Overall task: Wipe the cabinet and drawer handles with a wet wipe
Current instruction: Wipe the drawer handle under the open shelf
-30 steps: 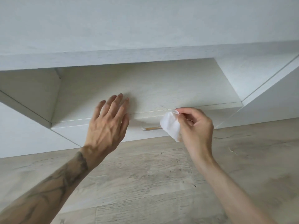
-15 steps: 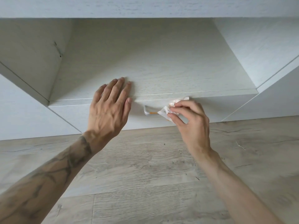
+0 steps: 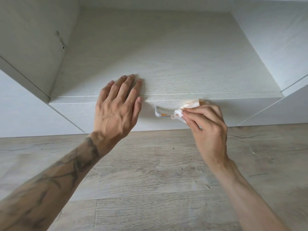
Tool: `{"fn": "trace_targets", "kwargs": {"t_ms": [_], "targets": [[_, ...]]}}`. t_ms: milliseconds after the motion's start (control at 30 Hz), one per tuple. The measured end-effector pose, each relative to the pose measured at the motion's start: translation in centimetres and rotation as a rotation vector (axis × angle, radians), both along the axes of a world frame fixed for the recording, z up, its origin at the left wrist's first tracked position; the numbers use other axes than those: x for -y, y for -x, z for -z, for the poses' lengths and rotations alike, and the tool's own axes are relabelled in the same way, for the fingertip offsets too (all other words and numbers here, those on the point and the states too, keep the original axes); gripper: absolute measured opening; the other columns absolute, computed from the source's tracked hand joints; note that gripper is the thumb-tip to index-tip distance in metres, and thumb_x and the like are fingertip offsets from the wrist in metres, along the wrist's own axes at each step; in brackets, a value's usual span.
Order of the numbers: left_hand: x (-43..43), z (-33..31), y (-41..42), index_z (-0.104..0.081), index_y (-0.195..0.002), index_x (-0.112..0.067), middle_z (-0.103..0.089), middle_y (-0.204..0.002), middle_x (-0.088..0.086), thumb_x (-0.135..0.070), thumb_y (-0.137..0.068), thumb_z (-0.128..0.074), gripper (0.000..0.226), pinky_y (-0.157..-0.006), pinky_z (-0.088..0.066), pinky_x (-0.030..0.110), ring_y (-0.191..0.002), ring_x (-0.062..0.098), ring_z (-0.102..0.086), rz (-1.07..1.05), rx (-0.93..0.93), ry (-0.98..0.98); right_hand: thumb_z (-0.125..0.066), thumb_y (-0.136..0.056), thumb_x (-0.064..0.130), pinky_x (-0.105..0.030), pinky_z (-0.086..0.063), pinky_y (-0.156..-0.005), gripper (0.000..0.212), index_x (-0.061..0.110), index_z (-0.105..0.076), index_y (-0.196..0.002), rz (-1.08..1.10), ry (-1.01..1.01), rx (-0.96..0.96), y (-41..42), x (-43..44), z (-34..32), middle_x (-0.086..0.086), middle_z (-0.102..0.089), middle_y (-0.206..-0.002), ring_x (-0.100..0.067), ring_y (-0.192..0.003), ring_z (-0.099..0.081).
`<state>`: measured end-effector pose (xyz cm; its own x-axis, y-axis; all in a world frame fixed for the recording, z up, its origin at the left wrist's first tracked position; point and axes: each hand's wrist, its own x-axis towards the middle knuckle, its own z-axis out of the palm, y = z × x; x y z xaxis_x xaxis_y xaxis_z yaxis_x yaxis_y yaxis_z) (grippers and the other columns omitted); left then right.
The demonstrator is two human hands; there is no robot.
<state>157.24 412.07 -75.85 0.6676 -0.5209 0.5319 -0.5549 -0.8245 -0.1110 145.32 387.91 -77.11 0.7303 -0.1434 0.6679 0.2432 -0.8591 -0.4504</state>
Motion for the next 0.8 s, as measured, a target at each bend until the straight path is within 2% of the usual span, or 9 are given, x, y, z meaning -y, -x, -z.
{"fn": "trace_targets", "kwargs": {"t_ms": [133, 267, 367, 533, 700, 800], "targets": [[-0.2, 0.1, -0.2, -0.046, -0.158, -0.012, -0.048, -0.161, 0.011, -0.038, -0.116, -0.022, 0.054, -0.120, -0.033, 0.046, -0.147, 0.030, -0.046, 0.012, 0.006, -0.005, -0.082, -0.091, 0.008, -0.042, -0.055, -0.095, 0.017, 0.006, -0.082, -0.108, -0.047, 0.038, 0.006, -1.1, -2.5, 0.5, -0.005, -0.076, -0.099, -0.027, -0.104, -0.065], [-0.2, 0.2, -0.1, -0.045, -0.158, -0.013, -0.048, -0.161, 0.010, -0.037, -0.116, -0.023, 0.054, -0.120, -0.033, 0.046, -0.147, 0.030, -0.046, 0.015, 0.006, 0.000, -0.078, -0.094, 0.011, -0.039, -0.055, -0.095, 0.017, 0.006, -0.082, -0.110, -0.009, 0.024, 0.009, -0.1, -0.3, 0.5, -0.004, -0.077, -0.101, -0.025, -0.109, -0.061], [-0.2, 0.3, -0.2, -0.045, -0.158, -0.013, -0.047, -0.162, 0.010, -0.038, -0.116, -0.024, 0.054, -0.121, -0.033, 0.046, -0.148, 0.029, -0.046, 0.009, 0.010, 0.001, -0.080, -0.093, 0.013, -0.044, -0.055, -0.091, 0.016, 0.008, -0.083, -0.108, 0.051, -0.018, 0.006, -0.3, -1.6, 0.6, -0.001, -0.078, -0.099, -0.028, -0.106, -0.062], [-0.2, 0.4, -0.2, -0.045, -0.158, -0.012, -0.048, -0.161, 0.010, -0.038, -0.116, -0.024, 0.054, -0.120, -0.033, 0.046, -0.147, 0.029, -0.047, 0.013, 0.012, -0.002, -0.083, -0.091, 0.012, -0.046, -0.052, -0.094, 0.012, 0.008, -0.084, -0.103, -0.088, 0.050, -0.021, -1.6, -3.5, -0.1, -0.001, -0.077, -0.098, -0.020, -0.110, -0.060], [-0.2, 0.4, -0.3, -0.046, -0.157, -0.012, -0.049, -0.160, 0.010, -0.037, -0.116, -0.025, 0.053, -0.119, -0.034, 0.046, -0.146, 0.029, -0.047, 0.013, 0.028, 0.004, -0.076, -0.096, 0.004, -0.042, -0.059, -0.089, 0.014, 0.005, -0.079, -0.110, -0.036, -0.187, -0.018, -0.7, -3.8, -1.1, -0.003, -0.076, -0.109, -0.019, -0.102, -0.072], [-0.1, 0.5, -0.2, -0.047, -0.157, -0.012, -0.050, -0.160, 0.010, -0.037, -0.116, -0.026, 0.052, -0.119, -0.035, 0.046, -0.146, 0.029, -0.048, 0.013, 0.036, 0.008, -0.072, -0.096, -0.002, -0.042, -0.057, -0.091, 0.016, 0.007, -0.079, -0.108, -0.119, -0.159, -0.069, -1.1, -5.3, -1.2, -0.002, -0.075, -0.108, -0.016, -0.103, -0.070]]}}
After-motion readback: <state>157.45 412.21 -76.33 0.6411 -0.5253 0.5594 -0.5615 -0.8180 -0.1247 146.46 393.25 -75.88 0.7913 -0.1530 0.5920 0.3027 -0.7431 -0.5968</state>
